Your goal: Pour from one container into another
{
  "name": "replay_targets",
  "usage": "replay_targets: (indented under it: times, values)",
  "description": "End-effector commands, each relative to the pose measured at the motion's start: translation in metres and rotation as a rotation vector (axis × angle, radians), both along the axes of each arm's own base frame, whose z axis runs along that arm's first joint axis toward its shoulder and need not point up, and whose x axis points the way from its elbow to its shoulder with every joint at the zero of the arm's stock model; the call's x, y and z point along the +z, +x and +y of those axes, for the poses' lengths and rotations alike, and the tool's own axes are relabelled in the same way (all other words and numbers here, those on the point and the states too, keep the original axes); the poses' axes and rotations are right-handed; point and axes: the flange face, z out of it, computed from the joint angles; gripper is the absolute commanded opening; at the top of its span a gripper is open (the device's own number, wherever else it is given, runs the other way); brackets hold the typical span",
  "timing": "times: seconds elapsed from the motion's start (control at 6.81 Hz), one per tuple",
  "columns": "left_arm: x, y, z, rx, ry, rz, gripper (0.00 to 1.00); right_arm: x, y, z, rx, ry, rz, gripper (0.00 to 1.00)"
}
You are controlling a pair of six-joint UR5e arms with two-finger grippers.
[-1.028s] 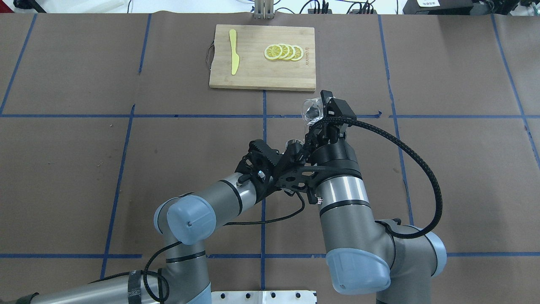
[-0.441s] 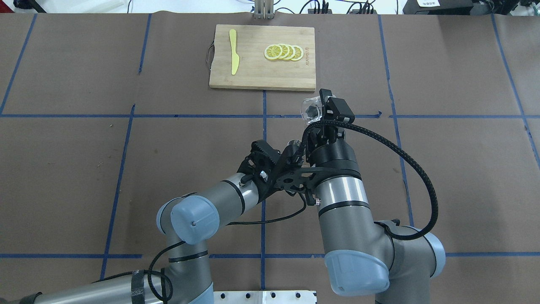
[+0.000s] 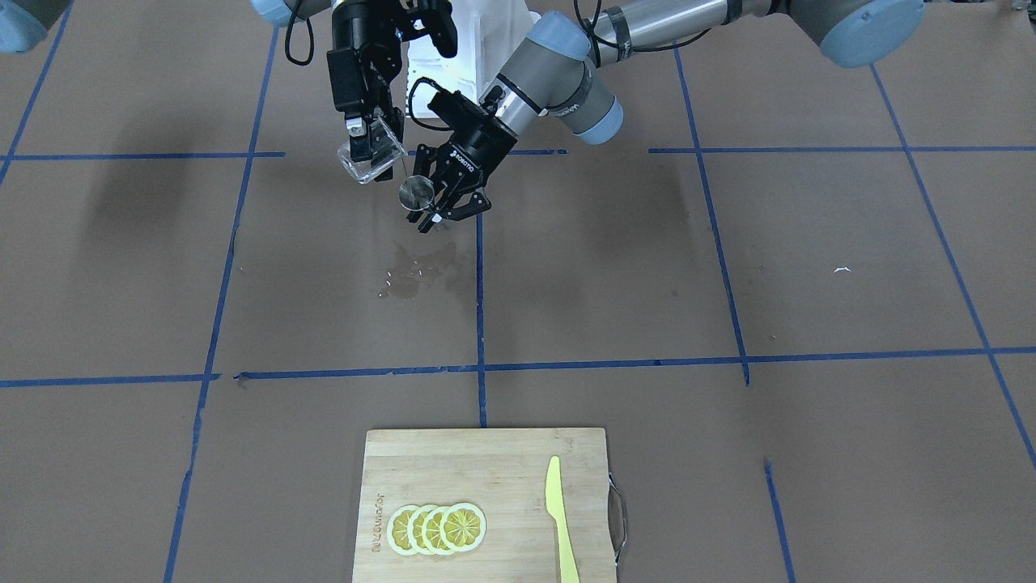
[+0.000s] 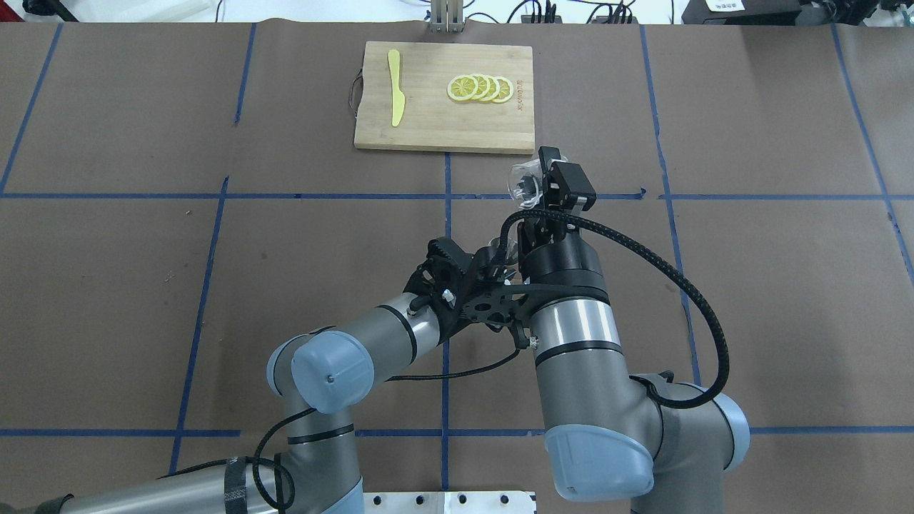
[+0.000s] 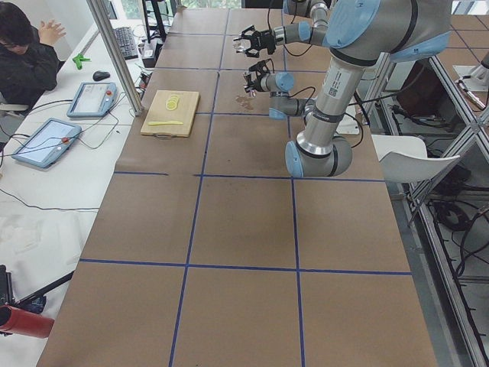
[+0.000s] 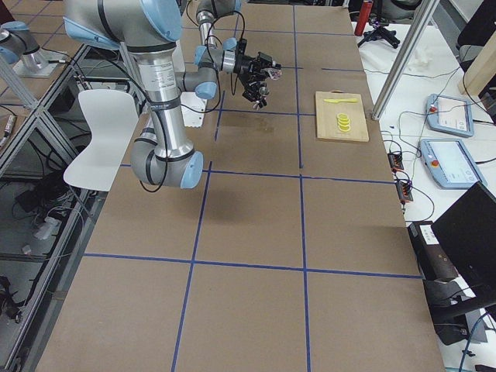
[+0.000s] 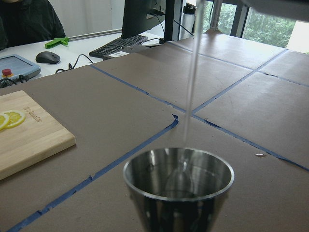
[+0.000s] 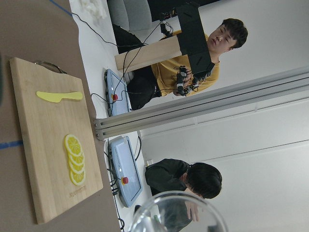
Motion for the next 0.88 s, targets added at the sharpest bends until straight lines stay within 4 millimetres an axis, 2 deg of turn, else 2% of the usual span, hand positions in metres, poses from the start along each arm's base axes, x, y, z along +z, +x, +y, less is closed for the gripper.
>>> replay_targets:
  times: [0.0,0.73]
  values:
    - [0.0010,0.0013,0.0023,0.004,0.000,-0.001,0.00,-0.0001,-0.0012,0.0006,0.010,0.010,0.034,0.00]
    - [-0.0001,0.0014,0.0023,0.004,0.000,0.000,0.00,0.0026,-0.0045,-0.0010,0.032,0.028,0.130,0.00]
